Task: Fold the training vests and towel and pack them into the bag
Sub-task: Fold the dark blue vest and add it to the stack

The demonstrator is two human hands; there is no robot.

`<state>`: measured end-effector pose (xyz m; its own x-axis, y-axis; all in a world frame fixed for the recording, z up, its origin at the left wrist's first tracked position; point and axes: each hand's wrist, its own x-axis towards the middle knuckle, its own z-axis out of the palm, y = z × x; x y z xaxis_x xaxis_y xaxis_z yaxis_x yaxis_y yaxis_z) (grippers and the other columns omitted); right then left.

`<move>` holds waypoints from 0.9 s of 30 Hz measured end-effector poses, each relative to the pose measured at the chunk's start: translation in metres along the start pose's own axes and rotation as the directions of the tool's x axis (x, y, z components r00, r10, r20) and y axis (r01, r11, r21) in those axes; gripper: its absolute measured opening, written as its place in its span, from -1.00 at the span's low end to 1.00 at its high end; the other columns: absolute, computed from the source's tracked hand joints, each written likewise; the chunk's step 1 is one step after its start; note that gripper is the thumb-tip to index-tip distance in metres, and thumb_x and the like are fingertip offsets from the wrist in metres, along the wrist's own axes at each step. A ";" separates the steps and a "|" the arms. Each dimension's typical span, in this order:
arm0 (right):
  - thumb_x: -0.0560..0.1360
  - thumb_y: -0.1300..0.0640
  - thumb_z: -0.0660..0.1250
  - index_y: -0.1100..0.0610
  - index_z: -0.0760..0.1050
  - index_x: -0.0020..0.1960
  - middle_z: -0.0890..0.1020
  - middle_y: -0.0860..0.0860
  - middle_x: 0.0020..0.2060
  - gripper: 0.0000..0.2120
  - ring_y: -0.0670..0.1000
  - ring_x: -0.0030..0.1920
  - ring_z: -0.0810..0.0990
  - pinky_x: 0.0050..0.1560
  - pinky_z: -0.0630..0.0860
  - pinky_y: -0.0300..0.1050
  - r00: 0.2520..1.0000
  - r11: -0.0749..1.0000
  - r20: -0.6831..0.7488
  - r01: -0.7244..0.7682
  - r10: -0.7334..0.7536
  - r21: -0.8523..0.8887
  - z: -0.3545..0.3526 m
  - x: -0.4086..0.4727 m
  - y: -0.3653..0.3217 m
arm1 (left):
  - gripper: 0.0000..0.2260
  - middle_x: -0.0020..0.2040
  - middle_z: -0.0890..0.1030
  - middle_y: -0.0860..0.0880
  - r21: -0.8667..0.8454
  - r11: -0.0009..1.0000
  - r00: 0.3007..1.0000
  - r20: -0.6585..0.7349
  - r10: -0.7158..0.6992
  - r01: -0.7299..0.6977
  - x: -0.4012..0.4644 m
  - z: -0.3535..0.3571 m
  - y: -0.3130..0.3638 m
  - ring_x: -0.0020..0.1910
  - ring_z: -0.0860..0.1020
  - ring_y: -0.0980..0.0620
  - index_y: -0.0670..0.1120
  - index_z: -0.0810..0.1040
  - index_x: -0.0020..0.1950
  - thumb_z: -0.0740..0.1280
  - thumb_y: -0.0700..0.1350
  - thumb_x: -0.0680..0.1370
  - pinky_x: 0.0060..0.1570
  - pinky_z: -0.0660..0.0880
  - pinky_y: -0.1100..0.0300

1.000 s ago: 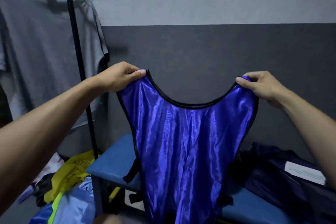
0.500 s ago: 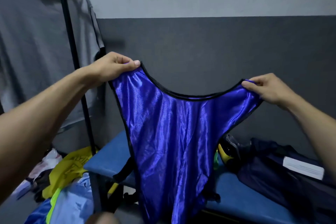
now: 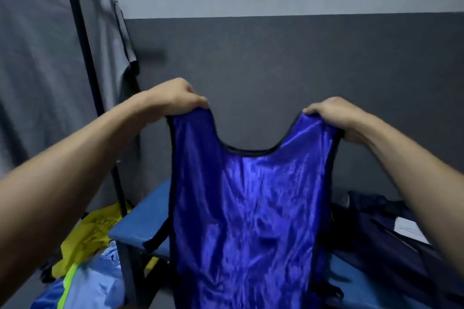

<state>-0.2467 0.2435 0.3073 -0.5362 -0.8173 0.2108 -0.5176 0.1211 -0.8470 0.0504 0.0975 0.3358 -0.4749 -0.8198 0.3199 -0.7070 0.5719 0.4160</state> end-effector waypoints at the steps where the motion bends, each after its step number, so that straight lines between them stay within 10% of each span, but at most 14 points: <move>1: 0.49 0.12 0.45 0.19 0.61 -0.14 0.60 0.18 -0.27 -0.87 0.10 -0.33 0.56 -0.28 0.45 -0.06 0.999 1.000 0.029 0.019 -0.019 0.019 0.014 -0.006 -0.014 | -0.66 -0.06 0.71 -0.10 -0.043 0.999 0.999 0.029 0.018 -0.017 -0.004 0.003 0.016 -0.09 0.64 -0.07 -0.14 0.73 -0.06 0.43 0.15 0.53 -0.06 0.55 0.10; 7: 0.46 0.23 0.39 0.21 0.53 -0.26 0.45 0.07 -0.48 -0.87 0.04 -0.50 0.39 -0.58 0.37 -0.24 0.982 0.984 0.079 0.168 -0.172 0.055 0.070 -0.035 -0.070 | -0.76 -0.39 0.56 -0.04 -0.267 0.962 0.991 0.103 0.085 -0.055 -0.018 0.020 0.075 -0.58 0.47 0.11 -0.13 0.59 -0.24 0.41 -0.03 0.56 -0.62 0.36 0.30; 15: 0.50 0.27 0.35 0.48 0.58 -0.09 0.52 0.17 -0.34 -0.78 0.01 -0.50 0.49 -0.50 0.49 -0.22 0.975 0.977 0.083 0.201 -0.206 0.064 0.069 -0.052 -0.075 | -0.78 -0.45 0.58 -0.09 -0.476 0.879 0.978 0.192 0.078 0.024 -0.030 0.021 0.076 -0.53 0.55 -0.01 -0.19 0.57 -0.17 0.31 -0.12 0.62 -0.53 0.53 0.19; 21: 0.56 0.15 0.26 0.24 0.61 -0.15 0.59 0.06 -0.33 -0.78 0.01 -0.32 0.50 -0.42 0.49 -0.18 0.931 0.963 0.257 0.270 -0.259 -0.008 0.068 -0.067 -0.080 | -0.74 -0.35 0.62 -0.20 -0.599 0.792 0.943 0.317 0.097 0.120 -0.040 0.014 0.078 -0.46 0.63 -0.05 -0.32 0.53 -0.03 0.11 -0.22 0.67 -0.40 0.64 0.08; 25: 0.46 -0.19 0.43 0.21 0.60 -0.07 0.60 -0.01 -0.33 -0.58 -0.04 -0.32 0.52 -0.33 0.48 -0.14 0.917 0.905 0.272 0.356 -0.291 -0.232 0.069 -0.068 -0.080 | -0.58 -0.10 0.70 -0.34 -0.671 0.715 0.889 0.428 0.159 0.195 -0.047 0.007 0.083 -0.18 0.73 -0.20 -0.41 0.51 0.18 0.02 -0.11 0.70 -0.10 0.70 -0.03; 27: 0.43 -0.05 0.45 0.20 0.57 -0.07 0.62 0.02 -0.35 -0.70 0.02 -0.34 0.54 -0.31 0.47 -0.06 0.911 0.848 0.223 0.405 -0.346 -0.342 0.069 -0.067 -0.081 | -0.49 0.03 0.67 -0.40 -0.689 0.687 0.844 0.493 0.211 0.231 -0.047 0.004 0.084 0.01 0.70 -0.28 -0.43 0.44 0.27 -0.06 -0.02 0.71 0.06 0.66 -0.08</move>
<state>-0.1234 0.2495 0.3282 -0.1610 -0.9125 0.3761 -0.8844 -0.0357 -0.4654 0.0114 0.1836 0.3522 -0.8085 -0.5852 -0.0622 -0.2345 0.2235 0.9461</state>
